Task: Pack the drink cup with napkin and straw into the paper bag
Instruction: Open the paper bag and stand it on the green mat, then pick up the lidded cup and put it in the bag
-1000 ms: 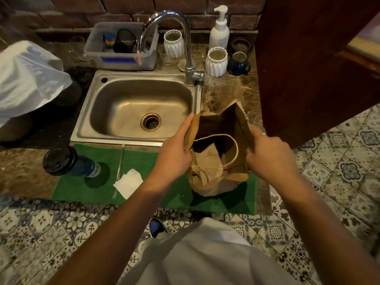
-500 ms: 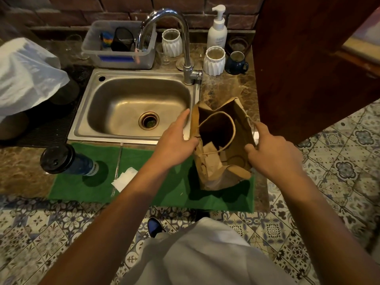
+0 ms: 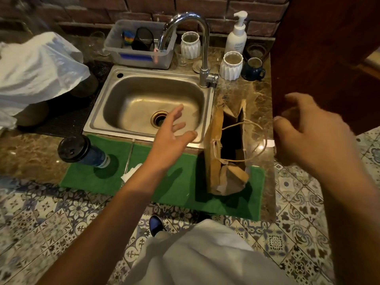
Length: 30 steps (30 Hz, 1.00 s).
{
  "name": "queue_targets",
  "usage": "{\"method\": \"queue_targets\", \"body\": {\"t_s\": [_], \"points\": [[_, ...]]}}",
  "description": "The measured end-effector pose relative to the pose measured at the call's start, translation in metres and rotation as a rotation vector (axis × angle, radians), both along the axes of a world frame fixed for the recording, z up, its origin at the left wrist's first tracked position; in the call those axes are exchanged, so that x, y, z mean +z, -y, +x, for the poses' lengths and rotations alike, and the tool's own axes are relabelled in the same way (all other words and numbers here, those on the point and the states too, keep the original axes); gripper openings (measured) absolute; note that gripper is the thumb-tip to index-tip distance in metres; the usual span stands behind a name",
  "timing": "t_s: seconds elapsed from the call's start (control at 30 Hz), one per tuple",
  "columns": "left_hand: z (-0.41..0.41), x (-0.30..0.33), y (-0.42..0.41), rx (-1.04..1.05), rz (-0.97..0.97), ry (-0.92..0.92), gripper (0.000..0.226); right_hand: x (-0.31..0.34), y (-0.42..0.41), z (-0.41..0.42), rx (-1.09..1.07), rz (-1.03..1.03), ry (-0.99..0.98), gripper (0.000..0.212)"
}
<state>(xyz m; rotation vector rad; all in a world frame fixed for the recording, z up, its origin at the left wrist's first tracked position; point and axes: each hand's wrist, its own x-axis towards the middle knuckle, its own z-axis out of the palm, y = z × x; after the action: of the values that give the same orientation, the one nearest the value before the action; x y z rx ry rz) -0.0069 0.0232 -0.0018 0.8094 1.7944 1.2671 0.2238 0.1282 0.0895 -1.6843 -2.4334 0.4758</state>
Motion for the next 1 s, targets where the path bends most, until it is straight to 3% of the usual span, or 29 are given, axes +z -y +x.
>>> {"method": "queue_targets", "body": {"t_s": [0.17, 0.33, 0.43, 0.8, 1.0], "points": [[-0.042, 0.005, 0.052, 0.157, 0.108, -0.262, 0.069, 0.012, 0.020, -0.064, 0.221, 0.096, -0.095, 0.061], [-0.093, 0.002, 0.111, 0.294, 0.049, -0.522, 0.077, -0.003, 0.047, -0.134, 0.465, 0.005, -0.044, 0.067], [-0.125, -0.007, 0.144, 0.374, -0.013, -0.589, 0.088, -0.014, 0.061, -0.170, 0.544, -0.037, -0.041, 0.071], [-0.223, -0.053, 0.216, 0.361, -0.100, -0.410, 0.122, -0.061, 0.117, -0.307, 0.682, -0.186, -0.022, 0.092], [-0.261, -0.076, 0.233, 0.208, -0.103, -0.172, 0.128, -0.103, 0.142, -0.364, 0.731, -0.376, -0.054, 0.100]]}}
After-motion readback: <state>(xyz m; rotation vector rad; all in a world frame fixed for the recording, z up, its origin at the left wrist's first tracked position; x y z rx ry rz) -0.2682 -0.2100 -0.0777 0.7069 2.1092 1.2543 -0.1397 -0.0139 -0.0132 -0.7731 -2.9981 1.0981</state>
